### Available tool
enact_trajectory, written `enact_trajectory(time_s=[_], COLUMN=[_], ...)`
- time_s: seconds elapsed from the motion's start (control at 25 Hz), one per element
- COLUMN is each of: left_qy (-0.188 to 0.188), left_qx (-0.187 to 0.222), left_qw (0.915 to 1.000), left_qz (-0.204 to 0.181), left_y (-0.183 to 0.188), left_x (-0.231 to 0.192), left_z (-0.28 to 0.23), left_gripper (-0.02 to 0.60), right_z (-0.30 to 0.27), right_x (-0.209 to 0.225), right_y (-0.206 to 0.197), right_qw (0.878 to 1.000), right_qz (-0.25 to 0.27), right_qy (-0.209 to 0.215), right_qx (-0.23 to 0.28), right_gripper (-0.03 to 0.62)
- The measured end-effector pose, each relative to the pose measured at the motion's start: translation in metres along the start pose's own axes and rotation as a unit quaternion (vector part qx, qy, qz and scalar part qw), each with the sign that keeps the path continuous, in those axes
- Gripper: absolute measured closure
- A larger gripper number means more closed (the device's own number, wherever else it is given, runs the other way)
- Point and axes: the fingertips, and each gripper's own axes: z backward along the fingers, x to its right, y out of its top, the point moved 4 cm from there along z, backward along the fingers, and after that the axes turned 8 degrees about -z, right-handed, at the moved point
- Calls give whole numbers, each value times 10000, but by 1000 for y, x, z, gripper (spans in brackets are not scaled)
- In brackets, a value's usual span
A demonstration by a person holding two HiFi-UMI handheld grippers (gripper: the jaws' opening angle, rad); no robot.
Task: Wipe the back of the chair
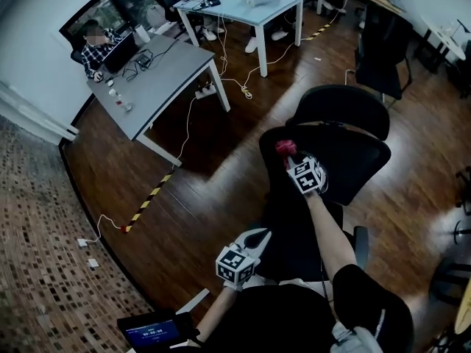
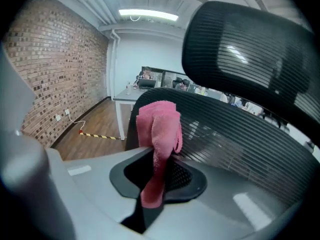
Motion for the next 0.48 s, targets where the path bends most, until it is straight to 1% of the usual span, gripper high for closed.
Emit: enact_trajectory(time_s=[0.28,0.48], left_qy=[-304,-480], left_qx=[-225,-250], left_qw=[9993,9983], left_qz=[-78,-193], left_y=[-5,-1], left_x=[24,42], left_z=[-18,-35], left_gripper=[588,588], right_z=[32,56], right_x=[49,89], right_y=[-31,-51], right_qw=[9987,9964], right_qz=[-375,-584], right_qy=[-342,-614], right_qx=[26,38], right_gripper=[551,551])
